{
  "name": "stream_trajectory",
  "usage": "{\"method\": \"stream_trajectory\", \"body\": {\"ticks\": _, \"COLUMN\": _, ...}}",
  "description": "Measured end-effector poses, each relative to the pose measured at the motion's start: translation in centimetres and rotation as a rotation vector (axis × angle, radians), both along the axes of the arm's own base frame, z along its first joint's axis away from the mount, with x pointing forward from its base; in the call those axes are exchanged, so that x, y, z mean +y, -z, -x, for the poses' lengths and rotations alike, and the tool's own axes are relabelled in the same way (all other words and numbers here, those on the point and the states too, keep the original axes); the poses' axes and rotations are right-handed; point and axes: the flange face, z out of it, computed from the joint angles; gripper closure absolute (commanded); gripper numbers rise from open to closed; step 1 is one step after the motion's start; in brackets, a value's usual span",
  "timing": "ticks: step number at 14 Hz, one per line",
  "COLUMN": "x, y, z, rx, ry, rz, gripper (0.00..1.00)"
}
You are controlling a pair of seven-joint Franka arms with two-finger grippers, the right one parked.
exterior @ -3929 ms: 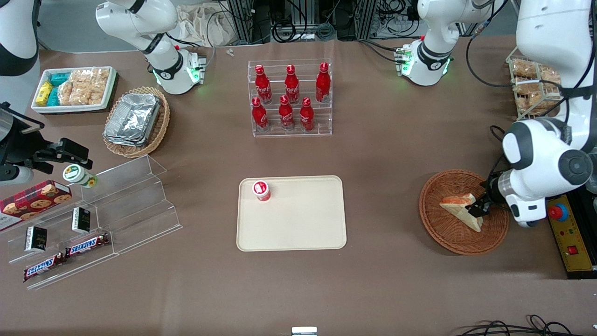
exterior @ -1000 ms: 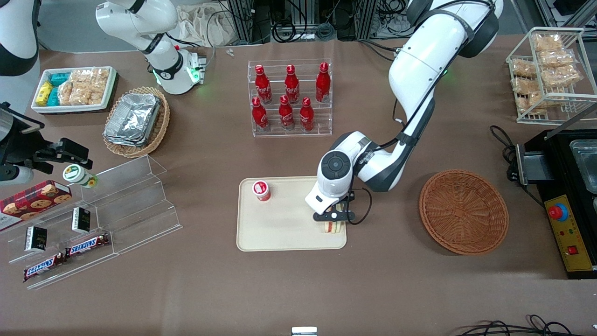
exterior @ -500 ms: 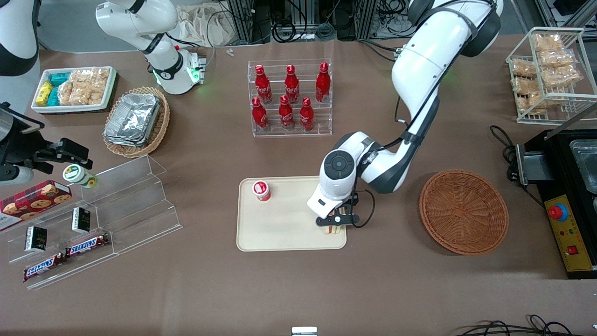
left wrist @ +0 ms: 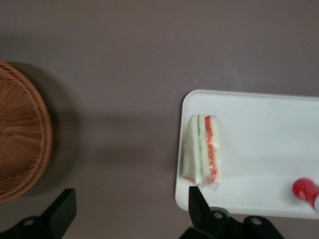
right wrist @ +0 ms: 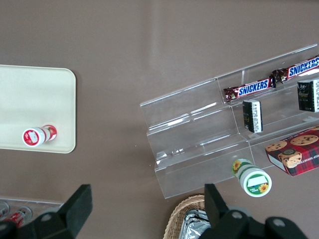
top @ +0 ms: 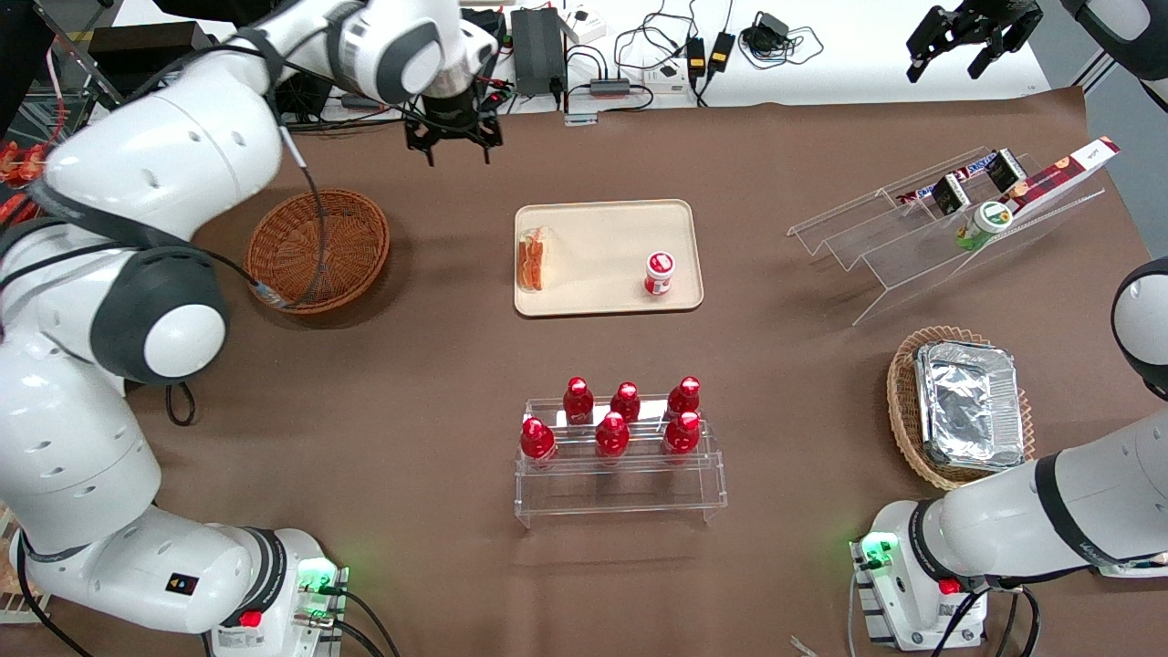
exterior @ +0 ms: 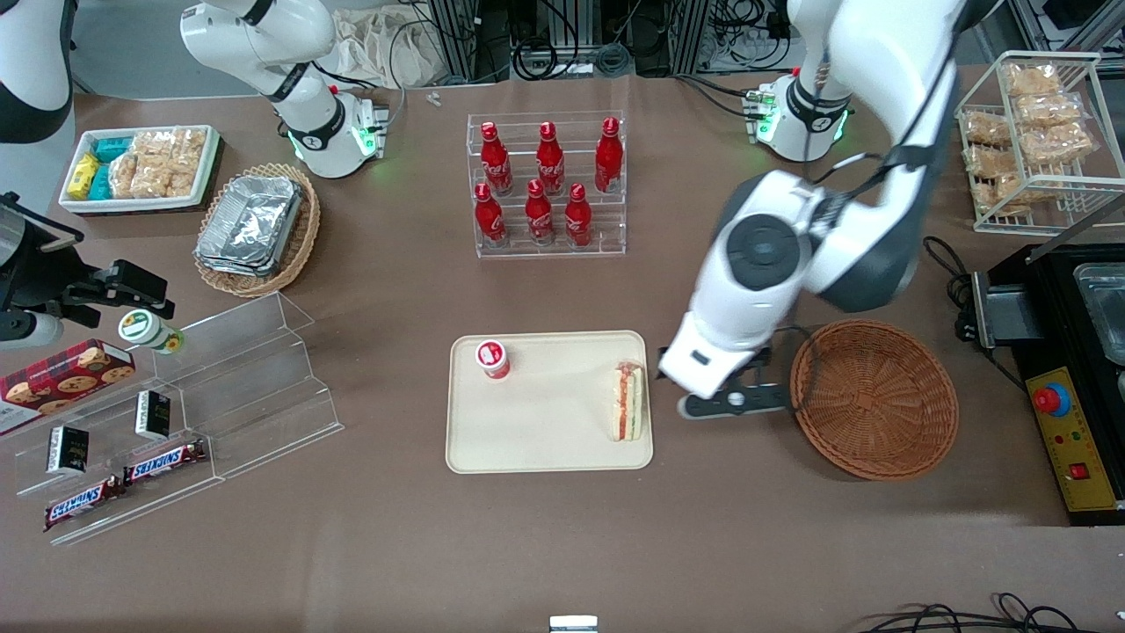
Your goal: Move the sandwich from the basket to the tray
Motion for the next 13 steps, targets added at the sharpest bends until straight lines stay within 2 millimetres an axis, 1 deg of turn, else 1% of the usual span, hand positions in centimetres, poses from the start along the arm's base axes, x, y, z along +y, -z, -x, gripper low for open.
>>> {"method": "stream_trajectory", "body": {"ticks": 2, "x": 4.7, "y": -2.0, "z": -0.5, "rx": 0.048, "ry": 0.038, "rz": -0.008, "gripper": 0.0}}
{"method": "stream_trajectory", "body": {"ticks": 4, "x": 9.5, "y": -4.3, "z": -0.5, "rx": 0.085, "ry": 0.079, "rz": -0.025, "gripper": 0.0}}
{"method": "stream_trajectory", "body": {"ticks": 5, "x": 12.1, "y": -5.5, "z": -0.4, "rx": 0.098, "ry": 0.097, "rz": -0.03, "gripper": 0.0}}
{"method": "stream_trajectory", "body": {"ticks": 7, "x": 16.3, "y": -7.5, "z": 0.1, "rx": 0.119, "ry": 0.109, "rz": -0.037, "gripper": 0.0}}
{"method": "stream_trajectory", "body": {"ticks": 8, "x": 17.8, "y": -8.1, "z": 0.6, "rx": 0.125, "ry": 0.118, "rz": -0.039, "gripper": 0.0}}
{"method": "stream_trajectory", "body": {"ticks": 10, "x": 20.0, "y": -9.6, "z": 2.0, "rx": 0.123, "ry": 0.15, "rz": -0.015, "gripper": 0.0}}
{"method": "stream_trajectory", "body": {"ticks": 12, "x": 22.1, "y": -11.7, "z": 4.1, "rx": 0.11, "ry": 0.146, "rz": -0.018, "gripper": 0.0}}
{"method": "stream_trajectory", "body": {"ticks": 13, "x": 22.9, "y": -12.8, "z": 5.5, "rx": 0.1, "ry": 0.138, "rz": -0.023, "gripper": 0.0}}
